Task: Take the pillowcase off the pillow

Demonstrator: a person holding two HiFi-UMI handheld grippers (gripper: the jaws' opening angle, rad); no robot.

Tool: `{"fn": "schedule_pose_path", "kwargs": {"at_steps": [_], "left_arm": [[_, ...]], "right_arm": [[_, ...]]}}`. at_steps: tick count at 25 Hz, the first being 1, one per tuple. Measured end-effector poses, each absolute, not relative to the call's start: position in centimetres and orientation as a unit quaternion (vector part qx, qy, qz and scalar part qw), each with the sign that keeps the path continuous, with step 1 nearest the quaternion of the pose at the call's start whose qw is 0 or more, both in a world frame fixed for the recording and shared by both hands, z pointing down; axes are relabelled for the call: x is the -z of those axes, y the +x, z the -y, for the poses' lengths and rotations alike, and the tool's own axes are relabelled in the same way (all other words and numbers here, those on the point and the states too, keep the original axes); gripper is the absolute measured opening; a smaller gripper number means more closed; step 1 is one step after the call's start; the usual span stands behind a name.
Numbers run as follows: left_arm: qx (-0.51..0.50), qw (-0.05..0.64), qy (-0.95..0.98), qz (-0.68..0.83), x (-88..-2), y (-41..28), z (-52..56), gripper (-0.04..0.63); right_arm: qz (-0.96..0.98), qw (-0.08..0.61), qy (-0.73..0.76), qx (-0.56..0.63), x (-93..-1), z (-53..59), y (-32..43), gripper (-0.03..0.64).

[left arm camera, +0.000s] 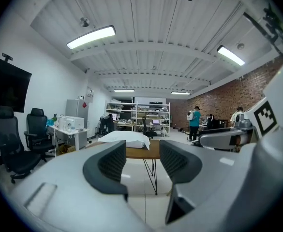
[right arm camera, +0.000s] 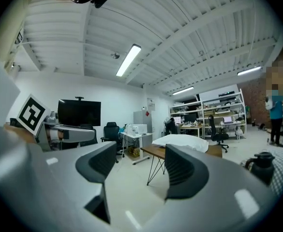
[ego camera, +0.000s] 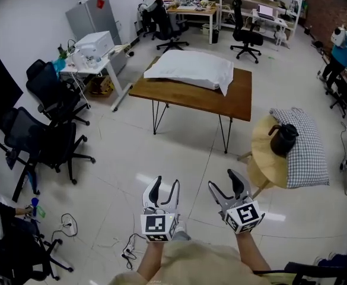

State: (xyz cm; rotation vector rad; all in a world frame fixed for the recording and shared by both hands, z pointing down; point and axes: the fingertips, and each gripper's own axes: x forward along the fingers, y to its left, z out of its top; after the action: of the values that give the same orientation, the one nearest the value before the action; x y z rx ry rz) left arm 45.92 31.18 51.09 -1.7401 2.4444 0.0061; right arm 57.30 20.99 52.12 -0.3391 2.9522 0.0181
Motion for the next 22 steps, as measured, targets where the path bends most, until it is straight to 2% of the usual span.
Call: {"fn": "schedule_pose_path", "kwargs": {"at_steps": [7,12,16,22], "left_arm": [[-0.012,0.094,-0.577,-0.811,-49.5,34.9,-29.9,0.219],[-0.033,0.081,-0.563,-0.822,-51.3,26.2,-29.4,0.219],[-0.041,0.069,-0.574,-0.815,-54.0,23.3,-27.7,0.219],[-0.036,0.058,-0.568,-0.821,-53.9,18.6,-23.5,0.219]], "right_arm": [[-0.989,0.086,-0.12,-0.016,-51.4,-19.4,46.0,0.302],[-0.99,0.079,-0.112,-0.037,-51.9,-19.7,38.4,0.301],[-0.991,0.066,-0.112,-0.028,-55.0,-18.1,34.6,0.302],[-0.994,0.055,-0.097,-0.006,-54.5,-13.6,29.3,0.301]]}}
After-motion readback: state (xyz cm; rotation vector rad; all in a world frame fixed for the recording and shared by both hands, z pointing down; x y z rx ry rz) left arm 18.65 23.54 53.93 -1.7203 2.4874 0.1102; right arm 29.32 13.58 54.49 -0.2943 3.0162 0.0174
